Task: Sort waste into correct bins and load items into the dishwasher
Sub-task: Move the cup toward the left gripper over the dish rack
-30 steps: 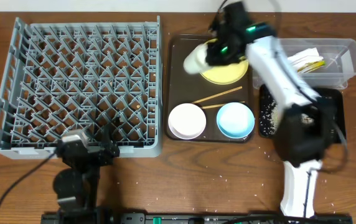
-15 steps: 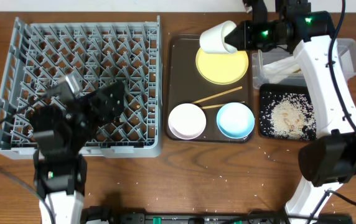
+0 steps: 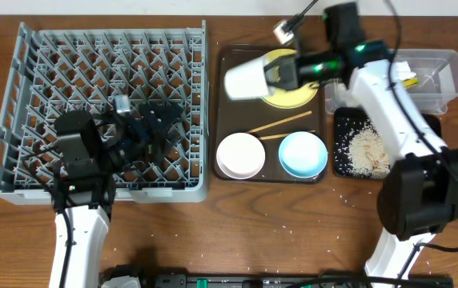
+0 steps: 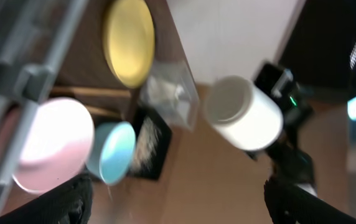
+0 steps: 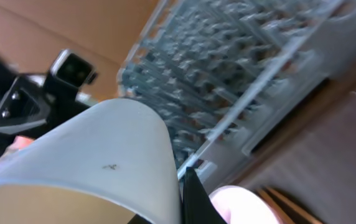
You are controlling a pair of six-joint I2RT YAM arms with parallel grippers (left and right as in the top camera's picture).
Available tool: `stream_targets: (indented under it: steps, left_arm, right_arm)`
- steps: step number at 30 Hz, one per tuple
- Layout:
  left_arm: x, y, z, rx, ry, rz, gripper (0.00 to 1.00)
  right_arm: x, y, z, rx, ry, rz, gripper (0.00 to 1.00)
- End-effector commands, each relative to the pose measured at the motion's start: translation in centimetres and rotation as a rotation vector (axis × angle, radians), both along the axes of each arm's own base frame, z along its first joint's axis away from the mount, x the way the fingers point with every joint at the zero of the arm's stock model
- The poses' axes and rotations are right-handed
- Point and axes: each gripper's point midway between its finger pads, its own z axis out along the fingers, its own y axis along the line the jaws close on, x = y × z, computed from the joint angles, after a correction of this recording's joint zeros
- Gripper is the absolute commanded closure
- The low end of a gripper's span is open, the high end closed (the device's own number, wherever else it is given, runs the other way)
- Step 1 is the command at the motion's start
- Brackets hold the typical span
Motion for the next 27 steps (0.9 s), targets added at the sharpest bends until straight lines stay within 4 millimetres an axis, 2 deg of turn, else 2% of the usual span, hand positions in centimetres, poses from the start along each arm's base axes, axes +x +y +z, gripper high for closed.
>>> stream_targets:
  steps: [1,6,12,19,27]
  left_arm:
    - [-1.7,-1.7,1.3,-0.045,-0.105,-0.201,0.11]
    - [-2.7,-2.7,0.3,-0.105,-0.168,-0.373,0.11]
    - [-1.9,-2.7,-1.9,-0.161,-0.101,-0.405,0.11]
    - [-1.8,-2.7,-1.2,-0.164,-0.169,-0.438,0.11]
    - [-1.7,-2.7,-1.1,-0.161,-0.175,-0.438,0.11]
  right_arm:
    - [-3.2,2.3,0.1,0.13,0.039,0.138,0.99]
    - [-5.1,4.3,-0.5,0.18,0.018,0.221,0.99]
    - [-6.4,5.8,-0.6,0.179,0.02,0.264,0.99]
    - [-6.9,7.0,-1.6,0.123,0.023,0.258,0.99]
    - [-6.3,7.1,-2.5,0.064,0.037,0.213,0.99]
